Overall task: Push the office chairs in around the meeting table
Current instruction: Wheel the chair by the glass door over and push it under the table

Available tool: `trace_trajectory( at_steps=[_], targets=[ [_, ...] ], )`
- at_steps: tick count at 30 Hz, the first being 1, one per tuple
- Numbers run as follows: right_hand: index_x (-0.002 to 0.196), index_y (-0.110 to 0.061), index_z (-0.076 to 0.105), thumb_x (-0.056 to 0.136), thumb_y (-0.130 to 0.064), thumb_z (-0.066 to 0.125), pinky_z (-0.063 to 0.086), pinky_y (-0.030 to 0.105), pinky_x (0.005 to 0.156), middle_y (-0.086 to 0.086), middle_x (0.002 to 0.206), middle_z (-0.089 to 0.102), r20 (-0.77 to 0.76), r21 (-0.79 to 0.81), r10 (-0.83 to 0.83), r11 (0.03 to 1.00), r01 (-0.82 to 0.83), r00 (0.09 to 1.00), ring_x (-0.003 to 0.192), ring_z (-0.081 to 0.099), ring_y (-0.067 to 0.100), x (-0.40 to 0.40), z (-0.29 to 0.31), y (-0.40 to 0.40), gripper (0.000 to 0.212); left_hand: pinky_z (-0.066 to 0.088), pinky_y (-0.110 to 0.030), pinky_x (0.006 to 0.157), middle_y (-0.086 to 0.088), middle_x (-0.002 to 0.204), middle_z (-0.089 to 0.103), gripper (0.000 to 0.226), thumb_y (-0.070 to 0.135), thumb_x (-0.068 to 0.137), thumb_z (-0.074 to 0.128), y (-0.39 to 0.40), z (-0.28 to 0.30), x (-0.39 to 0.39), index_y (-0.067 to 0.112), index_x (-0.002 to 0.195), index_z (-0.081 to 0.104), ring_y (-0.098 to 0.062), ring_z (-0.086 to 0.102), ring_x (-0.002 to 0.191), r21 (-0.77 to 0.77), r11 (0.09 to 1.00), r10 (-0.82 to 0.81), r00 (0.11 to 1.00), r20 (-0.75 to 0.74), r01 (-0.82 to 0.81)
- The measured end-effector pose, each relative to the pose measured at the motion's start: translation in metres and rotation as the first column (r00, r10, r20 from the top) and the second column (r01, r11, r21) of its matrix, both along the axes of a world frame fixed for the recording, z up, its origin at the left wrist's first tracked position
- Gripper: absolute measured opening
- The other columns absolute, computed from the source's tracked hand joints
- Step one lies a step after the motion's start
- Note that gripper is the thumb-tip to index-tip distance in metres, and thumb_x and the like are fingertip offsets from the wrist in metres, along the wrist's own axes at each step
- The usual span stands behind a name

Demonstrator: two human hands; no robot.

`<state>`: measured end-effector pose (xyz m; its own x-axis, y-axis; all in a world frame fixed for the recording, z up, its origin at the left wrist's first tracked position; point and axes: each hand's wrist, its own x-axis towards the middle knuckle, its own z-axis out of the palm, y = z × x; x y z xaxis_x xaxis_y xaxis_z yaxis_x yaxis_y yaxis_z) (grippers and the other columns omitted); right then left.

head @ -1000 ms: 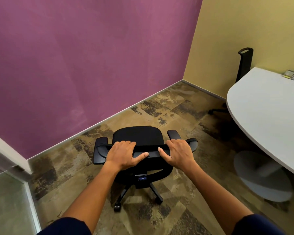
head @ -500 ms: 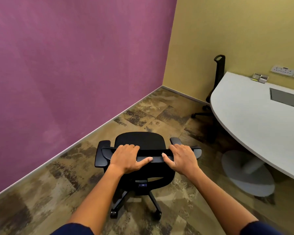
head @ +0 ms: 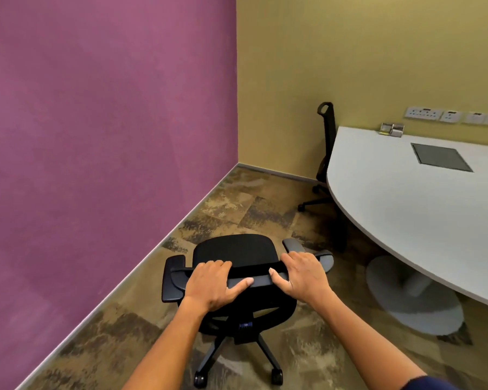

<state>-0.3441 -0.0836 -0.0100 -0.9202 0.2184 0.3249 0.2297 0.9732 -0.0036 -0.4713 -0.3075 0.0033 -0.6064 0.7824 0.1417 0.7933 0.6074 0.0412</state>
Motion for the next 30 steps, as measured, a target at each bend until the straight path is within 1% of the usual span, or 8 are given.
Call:
trace_trajectory(
  at_steps=[3,7,15,19,23,26,28,30],
  targets=[
    [0.075,-0.017,0.056,0.094,-0.068,0.030,0.037,0.037,0.060,0.000,0.066,0.052,-0.004,-0.008,-0.039,0.999,0.039,0.999,0.060,0.051,0.021,-0.034,0.007,0.024,0.061,0.048,-0.039,0.085,-0.001,0.106,0.069,0.090,0.088,0.085,0.014,0.029,0.008,-0.043,0.018,0.112,0.064,-0.022,0.063,0.097,-0.008,0.999,-0.037,0.999,0.000,0.037],
    [0.076,-0.016,0.057,0.093,-0.067,0.033,0.031,0.035,0.060,0.000,0.067,0.054,0.001,0.013,-0.067,0.998,0.067,0.998,0.062,0.053,0.022,-0.073,0.003,0.043,0.058,0.049,-0.039,0.084,0.000,0.103,0.070,0.092,0.089,0.084,0.013,0.056,0.007,-0.091,0.018,0.111,0.065,-0.021,0.064,0.095,0.002,0.997,-0.081,0.997,0.000,0.081],
    [0.088,-0.018,0.062,0.095,-0.070,0.027,0.038,0.036,0.065,-0.002,0.073,0.057,0.028,0.005,-0.235,0.972,0.235,0.972,0.067,0.053,0.019,-0.169,0.003,0.092,0.064,0.049,-0.040,0.086,-0.001,0.104,0.071,0.093,0.089,0.083,0.015,0.123,0.010,-0.211,0.017,0.111,0.067,-0.022,0.065,0.096,0.037,0.982,-0.186,0.983,0.014,0.185],
    [0.087,-0.019,0.060,0.094,-0.071,0.024,0.041,0.036,0.068,-0.003,0.077,0.058,0.066,0.005,-0.318,0.948,0.318,0.946,0.069,0.051,0.018,-0.210,-0.006,0.099,0.064,0.046,-0.038,0.086,0.000,0.105,0.069,0.091,0.088,0.083,0.013,0.141,0.000,-0.264,0.018,0.112,0.065,-0.022,0.063,0.097,0.018,0.969,-0.248,0.969,0.019,0.248],
    [0.088,-0.018,0.063,0.095,-0.069,0.028,0.039,0.034,0.067,-0.002,0.077,0.059,0.013,-0.007,-0.400,0.917,0.400,0.917,0.070,0.055,0.019,-0.258,-0.005,0.100,0.062,0.046,-0.037,0.089,0.000,0.106,0.069,0.099,0.090,0.080,0.005,0.160,0.002,-0.329,0.019,0.114,0.064,-0.021,0.063,0.098,0.064,0.939,-0.341,0.940,0.014,0.339],
    [0.094,-0.020,0.065,0.094,-0.072,0.024,0.035,0.030,0.067,-0.005,0.081,0.062,-0.001,-0.023,-0.479,0.878,0.479,0.878,0.072,0.053,0.014,-0.304,0.005,0.105,0.066,0.046,-0.037,0.090,0.000,0.108,0.070,0.103,0.090,0.077,0.001,0.180,0.013,-0.388,0.018,0.116,0.064,-0.021,0.064,0.100,0.067,0.910,-0.410,0.912,-0.002,0.409],
    [0.094,-0.021,0.065,0.094,-0.074,0.021,0.031,0.028,0.068,-0.006,0.082,0.061,0.008,-0.016,-0.513,0.858,0.513,0.859,0.071,0.049,0.012,-0.325,0.002,0.105,0.068,0.046,-0.037,0.090,-0.001,0.108,0.070,0.104,0.090,0.077,0.001,0.189,0.012,-0.416,0.018,0.116,0.065,-0.022,0.064,0.100,0.050,0.894,-0.447,0.895,0.003,0.446],
    [0.095,-0.021,0.066,0.093,-0.071,0.026,0.033,0.029,0.067,-0.006,0.082,0.062,0.011,-0.004,-0.541,0.841,0.541,0.841,0.071,0.050,0.013,-0.343,-0.001,0.106,0.064,0.045,-0.037,0.090,-0.001,0.109,0.069,0.099,0.089,0.080,0.005,0.197,0.009,-0.439,0.018,0.117,0.064,-0.022,0.063,0.101,0.050,0.877,-0.478,0.878,0.015,0.477]
  ],
)
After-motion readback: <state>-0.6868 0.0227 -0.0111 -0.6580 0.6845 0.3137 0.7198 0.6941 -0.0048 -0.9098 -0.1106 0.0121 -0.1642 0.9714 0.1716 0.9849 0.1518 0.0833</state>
